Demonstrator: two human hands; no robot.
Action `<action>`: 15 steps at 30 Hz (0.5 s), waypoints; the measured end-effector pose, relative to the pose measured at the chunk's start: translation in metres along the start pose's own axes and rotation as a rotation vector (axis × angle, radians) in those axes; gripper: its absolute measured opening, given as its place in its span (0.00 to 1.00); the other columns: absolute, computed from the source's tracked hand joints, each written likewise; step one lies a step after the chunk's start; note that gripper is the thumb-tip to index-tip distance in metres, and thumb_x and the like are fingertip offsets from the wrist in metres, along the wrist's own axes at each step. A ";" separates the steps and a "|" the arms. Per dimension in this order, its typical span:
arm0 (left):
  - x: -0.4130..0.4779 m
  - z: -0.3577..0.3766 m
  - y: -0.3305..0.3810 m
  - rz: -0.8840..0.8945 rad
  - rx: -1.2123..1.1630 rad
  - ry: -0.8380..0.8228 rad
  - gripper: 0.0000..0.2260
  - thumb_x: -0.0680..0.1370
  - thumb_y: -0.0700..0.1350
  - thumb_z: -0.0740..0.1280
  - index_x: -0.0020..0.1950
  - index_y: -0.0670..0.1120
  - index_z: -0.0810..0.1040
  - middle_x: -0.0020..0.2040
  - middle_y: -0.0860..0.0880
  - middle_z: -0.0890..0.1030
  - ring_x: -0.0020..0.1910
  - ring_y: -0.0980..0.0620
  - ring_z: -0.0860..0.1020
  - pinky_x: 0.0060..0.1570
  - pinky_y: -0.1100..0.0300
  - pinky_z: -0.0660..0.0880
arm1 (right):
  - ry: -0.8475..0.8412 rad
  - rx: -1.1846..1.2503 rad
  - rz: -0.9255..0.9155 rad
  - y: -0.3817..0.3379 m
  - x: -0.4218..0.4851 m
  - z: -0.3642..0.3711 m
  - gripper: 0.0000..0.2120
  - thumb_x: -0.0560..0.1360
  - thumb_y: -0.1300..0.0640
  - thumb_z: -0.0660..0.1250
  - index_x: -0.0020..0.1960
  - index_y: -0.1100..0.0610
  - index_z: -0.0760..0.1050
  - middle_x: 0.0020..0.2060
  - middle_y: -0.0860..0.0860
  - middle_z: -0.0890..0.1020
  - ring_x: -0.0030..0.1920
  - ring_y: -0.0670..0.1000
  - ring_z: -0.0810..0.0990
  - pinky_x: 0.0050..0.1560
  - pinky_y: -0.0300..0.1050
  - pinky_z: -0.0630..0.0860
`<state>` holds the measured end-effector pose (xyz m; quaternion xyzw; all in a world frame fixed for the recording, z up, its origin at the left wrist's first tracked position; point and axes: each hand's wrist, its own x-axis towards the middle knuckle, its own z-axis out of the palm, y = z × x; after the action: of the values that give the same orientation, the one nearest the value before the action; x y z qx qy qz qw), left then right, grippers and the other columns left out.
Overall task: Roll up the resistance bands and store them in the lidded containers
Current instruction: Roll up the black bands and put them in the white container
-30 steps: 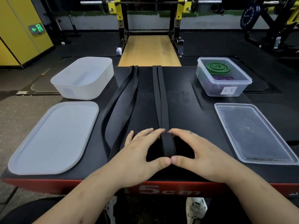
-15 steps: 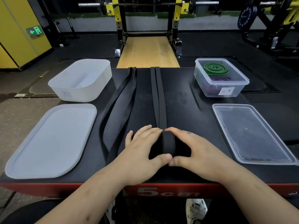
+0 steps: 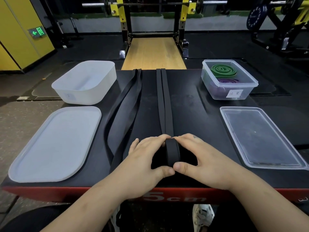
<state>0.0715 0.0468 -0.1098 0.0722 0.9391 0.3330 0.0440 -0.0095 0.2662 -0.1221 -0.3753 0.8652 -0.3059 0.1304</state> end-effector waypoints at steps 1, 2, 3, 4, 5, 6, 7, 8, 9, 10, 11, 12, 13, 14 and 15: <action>0.002 0.001 0.001 0.000 0.013 0.006 0.32 0.79 0.62 0.67 0.78 0.67 0.53 0.73 0.72 0.59 0.75 0.74 0.46 0.80 0.51 0.41 | 0.005 0.012 -0.002 0.001 -0.001 0.000 0.35 0.75 0.30 0.65 0.79 0.37 0.61 0.68 0.33 0.70 0.74 0.39 0.66 0.72 0.43 0.68; 0.003 0.001 0.001 -0.002 0.030 0.007 0.32 0.79 0.62 0.65 0.79 0.66 0.52 0.74 0.72 0.57 0.75 0.74 0.43 0.80 0.50 0.41 | 0.011 0.024 0.000 0.001 -0.002 -0.001 0.36 0.75 0.31 0.67 0.79 0.35 0.59 0.69 0.33 0.70 0.74 0.37 0.65 0.71 0.39 0.67; 0.005 0.001 0.001 -0.007 0.046 0.000 0.33 0.80 0.62 0.64 0.80 0.65 0.51 0.73 0.72 0.55 0.72 0.77 0.40 0.80 0.51 0.41 | 0.012 0.037 0.006 0.002 -0.003 -0.002 0.38 0.75 0.32 0.70 0.79 0.32 0.57 0.69 0.32 0.69 0.74 0.34 0.64 0.70 0.35 0.65; 0.006 0.000 0.001 -0.020 0.052 -0.009 0.33 0.80 0.62 0.63 0.81 0.63 0.50 0.71 0.71 0.54 0.68 0.80 0.37 0.80 0.52 0.40 | 0.013 0.046 0.020 0.002 -0.003 -0.002 0.39 0.74 0.33 0.71 0.79 0.30 0.56 0.70 0.31 0.69 0.73 0.31 0.63 0.69 0.32 0.63; 0.007 0.000 0.000 -0.033 0.057 -0.023 0.33 0.81 0.62 0.62 0.81 0.63 0.49 0.71 0.70 0.54 0.64 0.83 0.34 0.80 0.52 0.40 | 0.020 0.048 0.033 0.003 -0.003 -0.003 0.39 0.73 0.33 0.72 0.78 0.28 0.56 0.69 0.31 0.70 0.72 0.30 0.63 0.68 0.31 0.63; 0.007 -0.001 0.001 -0.044 0.059 -0.039 0.33 0.81 0.63 0.61 0.82 0.63 0.48 0.73 0.69 0.54 0.61 0.84 0.33 0.80 0.53 0.40 | 0.032 0.044 0.042 0.003 -0.002 -0.003 0.37 0.73 0.33 0.71 0.77 0.26 0.56 0.69 0.31 0.71 0.72 0.30 0.63 0.68 0.32 0.63; 0.007 -0.002 0.000 -0.050 0.057 -0.048 0.33 0.81 0.63 0.61 0.81 0.64 0.47 0.75 0.67 0.54 0.60 0.84 0.33 0.80 0.54 0.40 | 0.041 0.040 0.048 0.003 0.000 -0.002 0.36 0.74 0.31 0.69 0.77 0.26 0.56 0.68 0.32 0.72 0.72 0.32 0.64 0.70 0.35 0.64; 0.007 -0.003 0.000 -0.049 0.049 -0.049 0.33 0.81 0.63 0.61 0.81 0.66 0.46 0.77 0.67 0.54 0.60 0.85 0.33 0.80 0.54 0.41 | 0.043 0.037 0.053 0.002 0.003 -0.001 0.35 0.75 0.30 0.67 0.77 0.26 0.55 0.68 0.32 0.72 0.72 0.33 0.65 0.72 0.39 0.64; 0.007 -0.004 0.000 -0.050 0.031 -0.048 0.34 0.80 0.64 0.62 0.80 0.67 0.45 0.76 0.68 0.55 0.60 0.86 0.34 0.79 0.55 0.41 | 0.042 0.034 0.054 0.003 0.005 0.000 0.34 0.75 0.29 0.64 0.77 0.27 0.55 0.68 0.33 0.73 0.72 0.35 0.65 0.74 0.43 0.64; 0.006 -0.005 0.001 -0.055 0.011 -0.050 0.35 0.80 0.63 0.63 0.80 0.69 0.45 0.73 0.71 0.55 0.58 0.87 0.34 0.78 0.56 0.42 | 0.042 0.032 0.054 0.003 0.006 0.000 0.33 0.76 0.29 0.63 0.78 0.28 0.55 0.67 0.33 0.73 0.72 0.35 0.65 0.75 0.46 0.65; 0.006 -0.005 0.002 -0.063 0.002 -0.049 0.35 0.80 0.63 0.65 0.79 0.69 0.45 0.69 0.75 0.55 0.56 0.88 0.33 0.77 0.57 0.42 | 0.040 0.032 0.055 0.003 0.008 0.001 0.33 0.76 0.29 0.62 0.78 0.29 0.55 0.67 0.33 0.73 0.72 0.35 0.65 0.75 0.47 0.66; 0.006 -0.005 0.003 -0.068 0.005 -0.041 0.35 0.79 0.62 0.66 0.79 0.69 0.46 0.66 0.77 0.55 0.54 0.89 0.33 0.77 0.58 0.43 | 0.035 0.033 0.058 0.003 0.008 0.001 0.33 0.76 0.29 0.61 0.78 0.29 0.55 0.66 0.33 0.72 0.72 0.35 0.64 0.73 0.47 0.67; 0.007 -0.004 0.003 -0.067 0.015 -0.026 0.35 0.80 0.61 0.66 0.79 0.68 0.48 0.66 0.77 0.56 0.55 0.89 0.34 0.77 0.57 0.43 | 0.031 0.030 0.058 0.005 0.008 0.001 0.34 0.76 0.29 0.61 0.79 0.30 0.54 0.67 0.34 0.72 0.72 0.34 0.63 0.74 0.47 0.67; 0.009 -0.003 0.003 -0.060 0.027 -0.011 0.34 0.80 0.61 0.65 0.80 0.67 0.49 0.70 0.74 0.57 0.57 0.88 0.34 0.79 0.56 0.43 | 0.029 0.026 0.057 0.005 0.008 0.001 0.36 0.76 0.27 0.60 0.80 0.31 0.53 0.69 0.34 0.70 0.73 0.33 0.61 0.76 0.46 0.65; 0.011 -0.002 0.002 -0.056 0.041 -0.001 0.33 0.80 0.62 0.64 0.80 0.66 0.49 0.75 0.70 0.57 0.60 0.87 0.35 0.79 0.54 0.43 | 0.030 0.019 0.057 0.006 0.007 0.002 0.38 0.75 0.26 0.60 0.80 0.32 0.51 0.71 0.33 0.69 0.74 0.30 0.58 0.79 0.46 0.60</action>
<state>0.0602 0.0488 -0.1070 0.0471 0.9474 0.3123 0.0522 -0.0167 0.2632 -0.1272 -0.3445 0.8745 -0.3159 0.1296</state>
